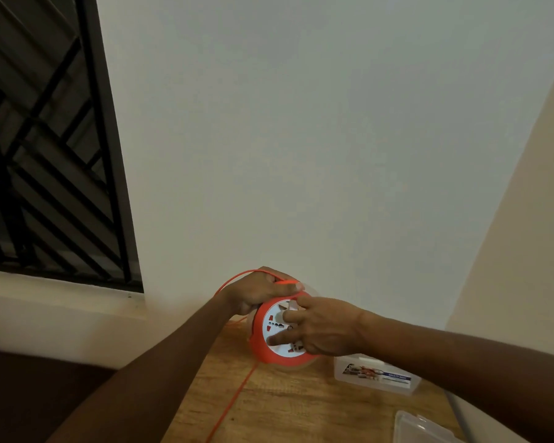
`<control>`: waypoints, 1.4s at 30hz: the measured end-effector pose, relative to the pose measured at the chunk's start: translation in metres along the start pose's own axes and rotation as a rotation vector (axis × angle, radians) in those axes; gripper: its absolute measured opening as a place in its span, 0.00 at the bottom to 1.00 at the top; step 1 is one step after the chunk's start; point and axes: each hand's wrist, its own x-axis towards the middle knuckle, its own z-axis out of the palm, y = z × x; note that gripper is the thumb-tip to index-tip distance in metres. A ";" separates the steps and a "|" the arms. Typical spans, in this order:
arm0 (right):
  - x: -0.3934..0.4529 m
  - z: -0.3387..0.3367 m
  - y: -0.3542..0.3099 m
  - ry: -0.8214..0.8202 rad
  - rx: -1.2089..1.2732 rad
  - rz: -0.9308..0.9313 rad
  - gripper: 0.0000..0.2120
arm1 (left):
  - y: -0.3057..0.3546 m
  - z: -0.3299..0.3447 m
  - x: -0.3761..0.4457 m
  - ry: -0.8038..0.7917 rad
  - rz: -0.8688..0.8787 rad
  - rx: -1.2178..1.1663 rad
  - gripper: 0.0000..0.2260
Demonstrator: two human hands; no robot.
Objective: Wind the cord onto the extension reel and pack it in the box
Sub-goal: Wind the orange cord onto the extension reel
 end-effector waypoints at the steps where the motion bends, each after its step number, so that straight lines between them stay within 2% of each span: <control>1: 0.002 0.001 -0.002 -0.017 -0.001 -0.016 0.26 | 0.000 0.001 0.001 -0.011 0.000 0.007 0.11; 5: 0.010 0.006 -0.006 -0.075 -0.020 -0.027 0.27 | -0.001 0.004 0.006 -0.023 -0.001 0.052 0.14; 8: 0.011 0.010 -0.009 -0.107 -0.042 0.060 0.32 | -0.002 -0.002 0.006 -0.034 -0.006 0.031 0.15; 12: 0.007 0.013 -0.007 -0.096 -0.054 0.165 0.37 | 0.002 -0.015 0.008 -0.033 -0.036 -0.017 0.18; 18: 0.011 0.012 -0.005 -0.098 -0.077 0.176 0.42 | 0.008 -0.019 0.009 -0.092 -0.079 0.052 0.18; 25: 0.018 0.005 -0.010 -0.152 -0.121 0.160 0.40 | 0.014 -0.010 0.013 -0.066 -0.075 0.101 0.16; 28: 0.016 0.007 -0.011 -0.139 -0.119 0.265 0.36 | 0.011 -0.015 0.011 -0.048 -0.043 -0.067 0.19; 32: 0.023 0.010 -0.014 -0.144 0.041 0.490 0.42 | 0.007 -0.015 0.010 0.008 -0.004 -0.188 0.18; 35: 0.031 0.012 -0.019 -0.129 0.241 0.676 0.40 | 0.003 -0.010 0.015 0.084 0.054 -0.237 0.18; 38: 0.032 0.014 -0.020 -0.086 0.449 0.731 0.38 | 0.001 -0.003 0.015 0.143 0.084 -0.216 0.18; 42: 0.025 0.020 -0.018 -0.074 0.510 0.773 0.38 | -0.001 0.003 0.014 0.171 0.119 -0.225 0.19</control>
